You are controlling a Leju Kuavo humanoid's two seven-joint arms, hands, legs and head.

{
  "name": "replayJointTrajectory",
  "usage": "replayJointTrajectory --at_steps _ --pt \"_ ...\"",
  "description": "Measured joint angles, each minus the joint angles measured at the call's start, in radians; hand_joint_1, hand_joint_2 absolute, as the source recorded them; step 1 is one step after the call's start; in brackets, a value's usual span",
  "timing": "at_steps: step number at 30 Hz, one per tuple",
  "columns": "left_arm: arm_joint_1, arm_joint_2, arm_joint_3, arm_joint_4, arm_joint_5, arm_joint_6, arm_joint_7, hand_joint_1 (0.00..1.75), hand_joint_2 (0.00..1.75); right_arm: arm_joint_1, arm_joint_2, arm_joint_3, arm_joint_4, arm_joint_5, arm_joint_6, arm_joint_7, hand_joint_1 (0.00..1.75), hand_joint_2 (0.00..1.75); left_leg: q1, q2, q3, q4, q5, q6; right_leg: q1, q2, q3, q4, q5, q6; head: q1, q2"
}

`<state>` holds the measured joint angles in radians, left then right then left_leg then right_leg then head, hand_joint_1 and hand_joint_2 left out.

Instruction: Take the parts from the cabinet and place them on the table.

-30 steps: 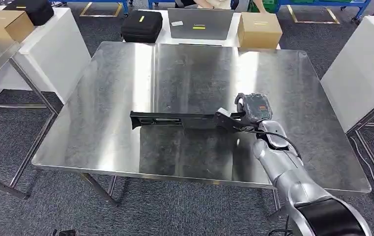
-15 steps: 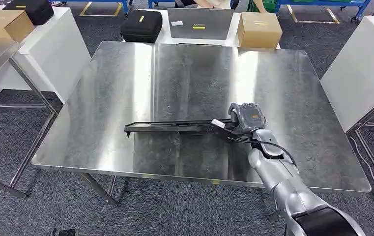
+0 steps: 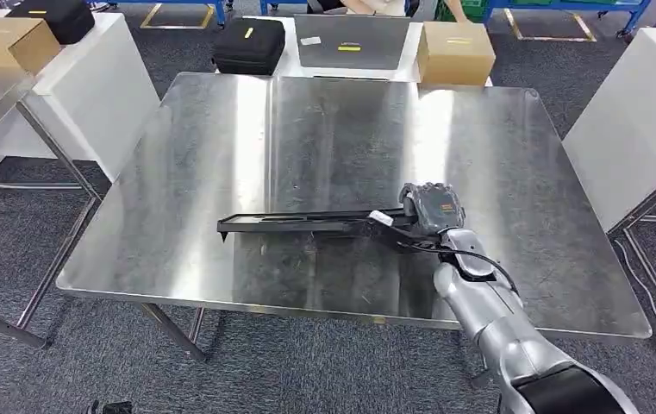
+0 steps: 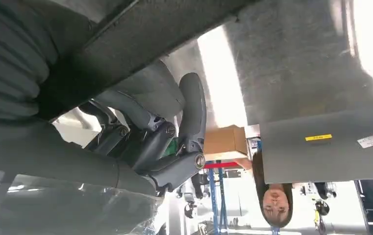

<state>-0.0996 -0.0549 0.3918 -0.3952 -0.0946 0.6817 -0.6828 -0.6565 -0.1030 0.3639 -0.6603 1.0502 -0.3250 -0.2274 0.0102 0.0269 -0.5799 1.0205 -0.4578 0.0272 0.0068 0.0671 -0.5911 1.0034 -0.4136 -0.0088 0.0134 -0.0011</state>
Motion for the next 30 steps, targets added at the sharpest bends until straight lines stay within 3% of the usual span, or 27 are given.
replayJointTrajectory --at_steps 1,2,9,10,30 --pt "0.000 0.000 0.000 0.000 0.000 0.000 0.000 0.00 1.75 0.000 0.000 0.000 0.000 0.000 0.000 0.000 1.71 1.75 0.000 0.000 0.000 0.000 0.000 0.000 0.000 0.000 0.000 0.000 0.000 0.000 0.000 0.000" --pt "0.000 0.000 0.000 0.000 0.000 0.000 0.000 0.00 1.75 0.000 -0.001 0.000 -0.001 -0.002 0.000 0.000 0.00 1.75 0.000 0.000 0.000 0.000 0.000 0.000 0.000 0.000 0.000 0.000 0.000 0.000 0.000 0.000" --pt "0.005 0.000 0.000 0.000 -0.002 -0.022 0.000 0.00 1.75 0.002 -0.007 0.000 -0.009 -0.010 -0.005 0.000 0.00 1.75 0.000 0.000 0.000 0.000 0.000 0.000 0.000 0.000 0.000 0.000 0.000 0.000 0.000 0.000" --pt "0.006 0.000 0.000 0.000 -0.002 -0.023 0.000 0.00 0.00 0.003 -0.008 0.001 -0.011 -0.010 -0.005 0.000 0.00 1.75 0.000 -0.001 -0.001 0.000 0.000 0.000 0.000 0.000 -0.001 0.000 0.000 0.000 0.000 0.000" --pt "0.012 0.001 0.000 0.000 0.000 -0.016 0.000 0.00 0.00 0.007 -0.019 0.010 -0.022 -0.028 0.009 -0.005 0.00 1.75 0.000 -0.002 0.000 0.000 -0.001 0.000 0.000 -0.001 0.001 0.000 -0.001 0.001 0.000 0.000"
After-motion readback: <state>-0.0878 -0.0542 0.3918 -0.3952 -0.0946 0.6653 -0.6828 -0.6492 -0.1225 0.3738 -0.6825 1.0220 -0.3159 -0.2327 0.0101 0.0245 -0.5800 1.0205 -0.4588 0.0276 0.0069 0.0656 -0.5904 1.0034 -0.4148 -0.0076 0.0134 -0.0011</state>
